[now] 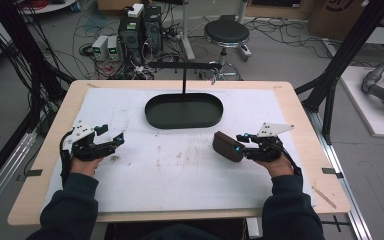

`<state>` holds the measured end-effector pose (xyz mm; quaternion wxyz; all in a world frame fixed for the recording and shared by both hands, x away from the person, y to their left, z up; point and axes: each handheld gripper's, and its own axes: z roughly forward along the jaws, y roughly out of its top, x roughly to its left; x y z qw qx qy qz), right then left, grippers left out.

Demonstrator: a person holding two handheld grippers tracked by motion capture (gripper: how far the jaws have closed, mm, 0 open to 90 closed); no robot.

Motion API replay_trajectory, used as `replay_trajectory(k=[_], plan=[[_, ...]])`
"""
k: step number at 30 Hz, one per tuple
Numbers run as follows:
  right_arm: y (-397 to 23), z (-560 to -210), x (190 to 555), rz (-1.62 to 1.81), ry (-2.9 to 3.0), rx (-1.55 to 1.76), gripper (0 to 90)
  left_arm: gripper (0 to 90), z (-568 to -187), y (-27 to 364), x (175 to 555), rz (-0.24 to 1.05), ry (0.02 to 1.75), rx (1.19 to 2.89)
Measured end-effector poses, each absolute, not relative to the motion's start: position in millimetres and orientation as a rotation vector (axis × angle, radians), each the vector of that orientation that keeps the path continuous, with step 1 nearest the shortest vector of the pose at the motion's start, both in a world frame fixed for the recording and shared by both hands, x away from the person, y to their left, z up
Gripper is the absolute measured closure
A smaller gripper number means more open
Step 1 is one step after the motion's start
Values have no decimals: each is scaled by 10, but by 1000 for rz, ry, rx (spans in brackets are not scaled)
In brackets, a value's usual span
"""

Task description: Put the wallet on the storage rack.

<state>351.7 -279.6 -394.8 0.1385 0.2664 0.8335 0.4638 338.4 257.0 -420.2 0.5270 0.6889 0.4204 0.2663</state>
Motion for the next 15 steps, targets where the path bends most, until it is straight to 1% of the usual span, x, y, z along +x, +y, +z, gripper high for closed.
replay_trajectory(k=[5, 7, 8, 10, 13, 14, 15], plan=[[-2809, -3961, 3531, 1342, 2381, 806, 484, 271, -4203, 2569, 3385, 633, 1004, 1648], [-2803, -3984, 3542, 1339, 2377, 815, 423, 271, -4202, 2569, 3386, 635, 1003, 1649], [-2788, -4000, 3547, 1335, 2386, 823, 407, 271, -4204, 2566, 3386, 634, 1003, 1647], [-2737, -4040, 3558, 1304, 2419, 829, 398, 271, -4205, 2564, 3387, 632, 1002, 1647], [-2635, -4114, 3586, 1241, 2469, 828, 416, 271, -4205, 2565, 3387, 631, 1002, 1649], [-2612, -4138, 3601, 1218, 2483, 827, 433, 271, -4205, 2564, 3386, 630, 1002, 1649], [-2594, -4155, 3609, 1208, 2502, 836, 471, 271, -4204, 2567, 3386, 632, 1001, 1650]])
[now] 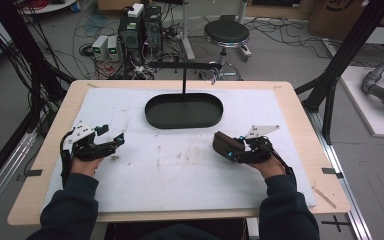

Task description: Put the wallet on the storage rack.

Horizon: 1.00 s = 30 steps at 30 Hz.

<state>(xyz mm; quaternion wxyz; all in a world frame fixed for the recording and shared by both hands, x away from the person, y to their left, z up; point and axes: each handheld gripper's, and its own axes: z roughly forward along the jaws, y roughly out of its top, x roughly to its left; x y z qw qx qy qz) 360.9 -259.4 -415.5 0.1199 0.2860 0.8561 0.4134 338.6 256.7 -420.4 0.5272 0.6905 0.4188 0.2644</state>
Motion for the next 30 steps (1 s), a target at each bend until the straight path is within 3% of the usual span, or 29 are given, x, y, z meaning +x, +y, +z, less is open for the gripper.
replay_trajectory(k=[2, 5, 14, 30], plan=[[-2587, -4161, 3621, 1193, 2514, 829, 600, 271, -4205, 2565, 3387, 631, 1002, 1650], [-2601, -4120, 3623, 1188, 2494, 852, 639, 271, -4209, 2564, 3391, 632, 1002, 1650], [-2503, -3923, 3763, 1303, 2370, 893, 647, 271, -4215, 2560, 3400, 630, 1001, 1653], [-1885, -3802, 4518, 1373, 2328, 907, 645, 271, -4207, 2573, 3393, 622, 982, 1641]])
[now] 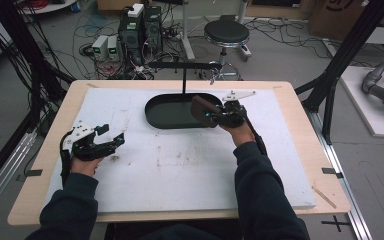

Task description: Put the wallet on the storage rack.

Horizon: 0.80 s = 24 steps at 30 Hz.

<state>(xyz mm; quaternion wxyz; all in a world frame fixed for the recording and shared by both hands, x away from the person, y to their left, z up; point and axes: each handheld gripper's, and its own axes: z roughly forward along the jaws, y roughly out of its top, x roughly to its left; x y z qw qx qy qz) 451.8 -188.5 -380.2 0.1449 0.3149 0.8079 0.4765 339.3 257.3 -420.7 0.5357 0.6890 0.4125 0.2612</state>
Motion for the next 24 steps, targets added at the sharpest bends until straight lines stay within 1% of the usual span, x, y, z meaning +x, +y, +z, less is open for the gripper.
replay_trajectory(k=[4, 13, 19, 22, 24], plan=[[-1716, -3833, 4650, 1344, 2327, 907, 646, 271, -4208, 2571, 3394, 623, 983, 1641], [-1354, -4033, 4909, 1308, 2313, 986, 645, 271, -4206, 2572, 3391, 621, 979, 1642], [-1285, -4194, 5050, 1316, 2317, 1092, 638, 271, -4211, 2573, 3397, 615, 981, 1640], [-1317, -4231, 5077, 1284, 2300, 1124, 618, 271, -4212, 2578, 3399, 614, 984, 1639], [-1354, -4211, 5081, 1244, 2283, 1112, 578, 271, -4213, 2577, 3399, 613, 985, 1639]])
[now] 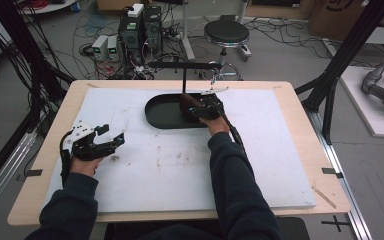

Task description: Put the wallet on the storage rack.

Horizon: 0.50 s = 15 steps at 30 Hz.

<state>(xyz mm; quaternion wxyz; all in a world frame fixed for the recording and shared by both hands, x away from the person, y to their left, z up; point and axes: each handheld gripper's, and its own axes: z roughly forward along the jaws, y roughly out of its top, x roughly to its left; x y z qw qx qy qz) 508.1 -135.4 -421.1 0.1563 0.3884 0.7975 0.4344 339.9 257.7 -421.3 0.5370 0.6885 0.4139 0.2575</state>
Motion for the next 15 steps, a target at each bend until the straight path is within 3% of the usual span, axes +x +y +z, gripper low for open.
replay_trajectory(k=[2, 8, 15], plan=[[-1393, -4180, 5077, 1199, 2258, 1112, 511, 271, -4216, 2575, 3401, 612, 986, 1646], [-1519, -4100, 5041, 1047, 2206, 1114, 429, 271, -4215, 2566, 3399, 611, 986, 1646], [-1712, -4015, 4954, 1033, 2204, 1117, 430, 271, -4219, 2568, 3404, 610, 987, 1650]])
